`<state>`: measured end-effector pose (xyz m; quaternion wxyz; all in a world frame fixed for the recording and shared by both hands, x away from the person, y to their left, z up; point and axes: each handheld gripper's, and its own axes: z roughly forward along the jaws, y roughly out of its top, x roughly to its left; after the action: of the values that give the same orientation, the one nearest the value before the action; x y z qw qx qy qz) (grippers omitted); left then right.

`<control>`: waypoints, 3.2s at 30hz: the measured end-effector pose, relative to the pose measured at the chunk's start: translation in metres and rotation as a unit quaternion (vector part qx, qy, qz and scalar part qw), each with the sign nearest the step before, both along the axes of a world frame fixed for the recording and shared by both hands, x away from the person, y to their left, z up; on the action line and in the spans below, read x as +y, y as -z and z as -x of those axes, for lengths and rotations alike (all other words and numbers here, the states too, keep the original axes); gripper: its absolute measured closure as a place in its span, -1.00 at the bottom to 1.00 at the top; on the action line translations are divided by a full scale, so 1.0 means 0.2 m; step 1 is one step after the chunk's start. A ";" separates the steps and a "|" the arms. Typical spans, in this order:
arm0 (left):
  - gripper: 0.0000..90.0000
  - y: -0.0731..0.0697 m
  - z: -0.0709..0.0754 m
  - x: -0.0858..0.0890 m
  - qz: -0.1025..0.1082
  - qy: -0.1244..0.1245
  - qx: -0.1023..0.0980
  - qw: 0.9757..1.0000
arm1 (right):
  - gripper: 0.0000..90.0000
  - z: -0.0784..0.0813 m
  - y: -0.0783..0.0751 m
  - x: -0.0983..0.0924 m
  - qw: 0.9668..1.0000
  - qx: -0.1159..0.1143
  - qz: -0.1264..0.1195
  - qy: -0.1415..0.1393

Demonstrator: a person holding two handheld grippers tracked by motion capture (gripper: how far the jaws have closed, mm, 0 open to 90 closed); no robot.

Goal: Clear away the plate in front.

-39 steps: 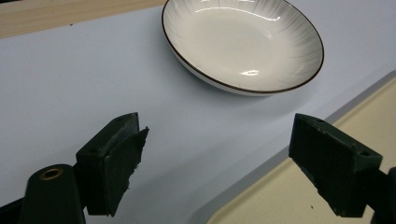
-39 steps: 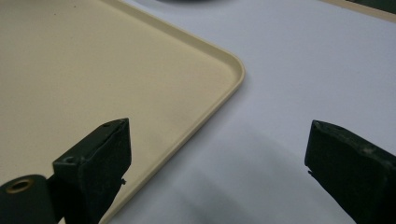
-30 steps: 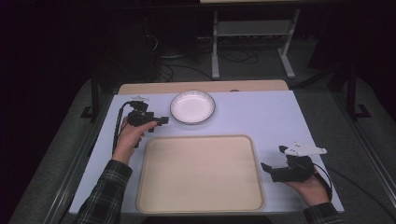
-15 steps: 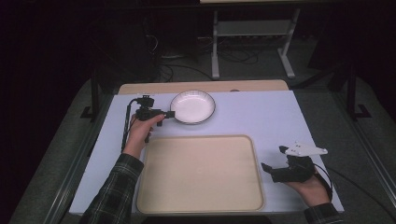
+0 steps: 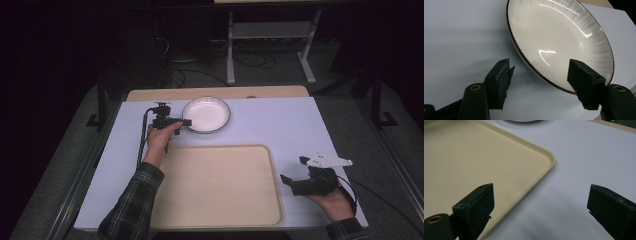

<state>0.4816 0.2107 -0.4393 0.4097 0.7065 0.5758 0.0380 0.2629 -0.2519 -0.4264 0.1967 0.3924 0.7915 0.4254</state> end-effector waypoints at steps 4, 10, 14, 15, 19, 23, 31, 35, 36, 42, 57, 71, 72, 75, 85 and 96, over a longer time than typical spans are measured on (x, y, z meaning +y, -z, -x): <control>-0.09 0.03 -0.02 -0.01 0.012 -0.005 0.012 1.000 | -0.86 0.00 0.00 0.00 1.000 0.000 -0.001 0.000; 0.02 0.05 -0.03 0.00 0.018 -0.012 0.023 1.000 | -0.85 0.00 0.00 0.00 1.000 0.000 -0.001 0.001; 0.12 0.06 -0.03 0.00 0.030 -0.023 0.027 0.999 | -0.85 0.00 0.00 0.00 1.000 0.001 -0.001 0.001; 0.14 0.06 -0.03 0.00 0.030 -0.023 0.027 0.999 | -0.85 0.00 0.00 -0.01 1.000 0.001 -0.002 0.001; 0.28 0.07 -0.04 0.00 0.039 -0.028 0.030 0.998 | -0.85 0.00 0.00 -0.01 1.000 0.001 -0.003 0.001; 0.37 0.07 -0.05 -0.01 0.056 -0.029 0.047 0.997 | -0.85 0.00 0.00 -0.01 1.000 0.000 -0.003 0.000; 0.47 0.05 -0.08 -0.03 0.040 -0.044 0.073 0.996 | -0.85 0.00 0.00 -0.01 1.000 0.001 -0.003 0.000; 0.55 0.04 -0.10 -0.04 0.034 -0.061 0.091 0.993 | -0.85 0.00 0.00 -0.01 1.000 0.001 -0.003 -0.001; 0.56 0.04 -0.10 -0.04 0.033 -0.065 0.095 0.993 | -0.85 0.00 0.00 -0.01 1.000 0.002 -0.004 -0.001; 0.61 0.03 -0.12 -0.04 0.040 -0.070 0.111 0.990 | -0.84 -0.01 0.01 -0.01 1.000 0.005 -0.004 -0.001; 0.80 0.02 -0.13 -0.02 0.081 -0.083 0.113 0.987 | -0.84 -0.01 0.01 -0.02 1.000 0.005 -0.007 0.001; 0.89 0.01 -0.12 0.01 0.118 -0.070 0.092 0.986 | -0.71 0.00 0.00 -0.03 1.000 -0.001 -0.010 0.000; 0.89 0.01 -0.12 0.01 0.121 -0.072 0.093 0.986 | -0.71 0.00 0.00 -0.03 1.000 -0.001 -0.010 0.000; 0.88 0.01 -0.11 0.03 0.132 -0.068 0.091 0.985 | -0.71 0.00 0.00 -0.03 1.000 -0.001 -0.010 -0.001; 0.85 -0.01 -0.10 0.07 0.162 -0.060 0.083 0.982 | -0.71 0.00 0.00 -0.03 1.000 -0.003 -0.010 0.000; 0.85 -0.06 -0.05 0.14 0.184 -0.050 0.068 0.979 | -0.71 0.00 0.00 -0.04 1.000 -0.006 -0.011 0.003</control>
<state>0.4924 0.2393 -0.4264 0.4902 0.5900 0.6343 -0.0965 0.2622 -0.2589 -0.4270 0.1979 0.3942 0.7847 0.4356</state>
